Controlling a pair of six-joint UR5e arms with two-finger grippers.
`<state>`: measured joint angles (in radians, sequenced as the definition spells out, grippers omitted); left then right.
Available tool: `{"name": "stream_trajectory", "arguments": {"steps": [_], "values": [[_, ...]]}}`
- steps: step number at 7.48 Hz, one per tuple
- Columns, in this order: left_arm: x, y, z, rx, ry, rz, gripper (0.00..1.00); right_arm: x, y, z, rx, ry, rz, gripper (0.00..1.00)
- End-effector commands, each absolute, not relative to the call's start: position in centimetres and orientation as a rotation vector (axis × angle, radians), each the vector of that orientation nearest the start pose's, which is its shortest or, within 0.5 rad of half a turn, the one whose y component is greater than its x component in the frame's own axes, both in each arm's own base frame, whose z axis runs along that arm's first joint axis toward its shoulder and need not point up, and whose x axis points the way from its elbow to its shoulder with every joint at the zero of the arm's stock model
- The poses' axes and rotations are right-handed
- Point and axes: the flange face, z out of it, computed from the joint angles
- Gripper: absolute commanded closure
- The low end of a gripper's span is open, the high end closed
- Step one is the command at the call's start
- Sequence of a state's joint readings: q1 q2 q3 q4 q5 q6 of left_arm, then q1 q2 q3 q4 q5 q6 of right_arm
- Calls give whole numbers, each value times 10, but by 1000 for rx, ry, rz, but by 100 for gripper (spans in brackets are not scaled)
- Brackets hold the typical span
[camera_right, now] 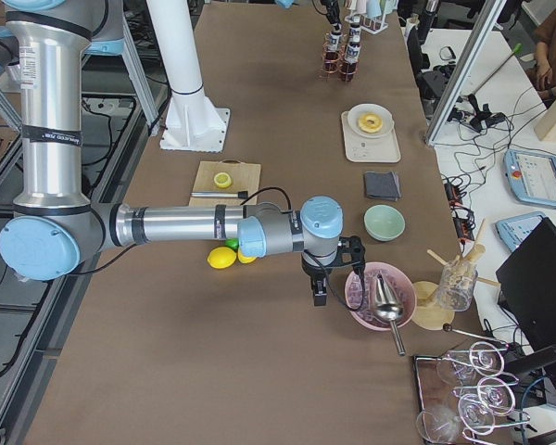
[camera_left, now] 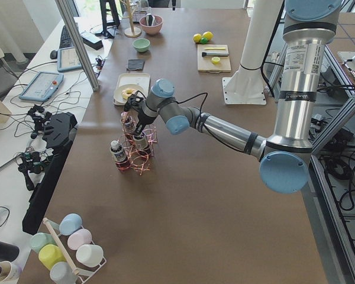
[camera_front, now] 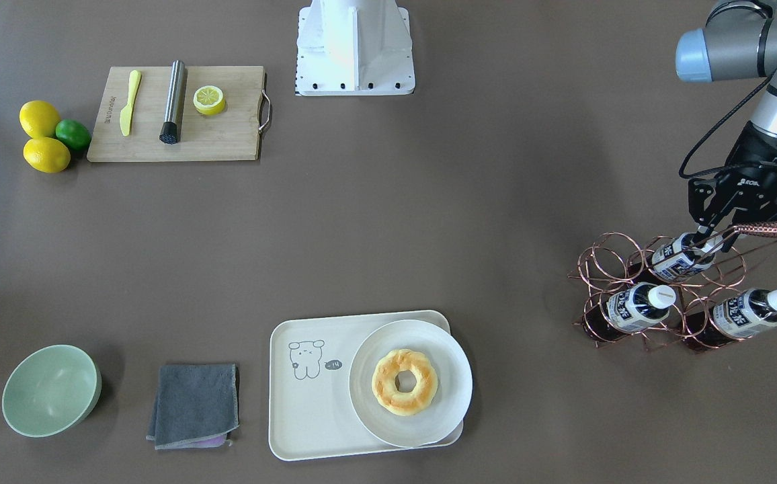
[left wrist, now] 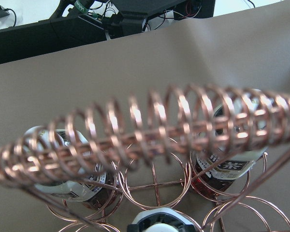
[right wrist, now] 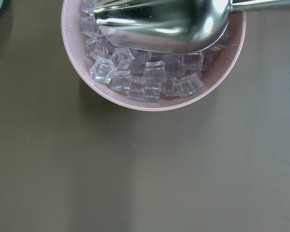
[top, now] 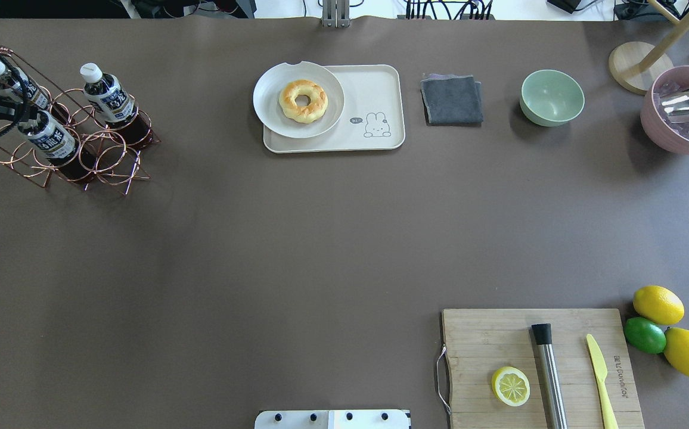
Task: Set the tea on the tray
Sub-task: 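Lower the left gripper onto a tea bottle in the copper rack, then close the left gripper on the bottle cap and lift it out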
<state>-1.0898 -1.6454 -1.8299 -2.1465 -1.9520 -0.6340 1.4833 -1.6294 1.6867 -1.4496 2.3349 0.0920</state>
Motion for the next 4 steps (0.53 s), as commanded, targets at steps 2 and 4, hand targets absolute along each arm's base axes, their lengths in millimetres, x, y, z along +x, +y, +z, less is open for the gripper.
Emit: {"name": "stream_trajectory", "arguments": {"steps": [2,4], "values": [[125,-530,418,517,879,23,100,22,-482,616,101,-774,-59,0],[80,-527,395,503,924,-11,100,22,-488,608,114,-780,-61,0]]}}
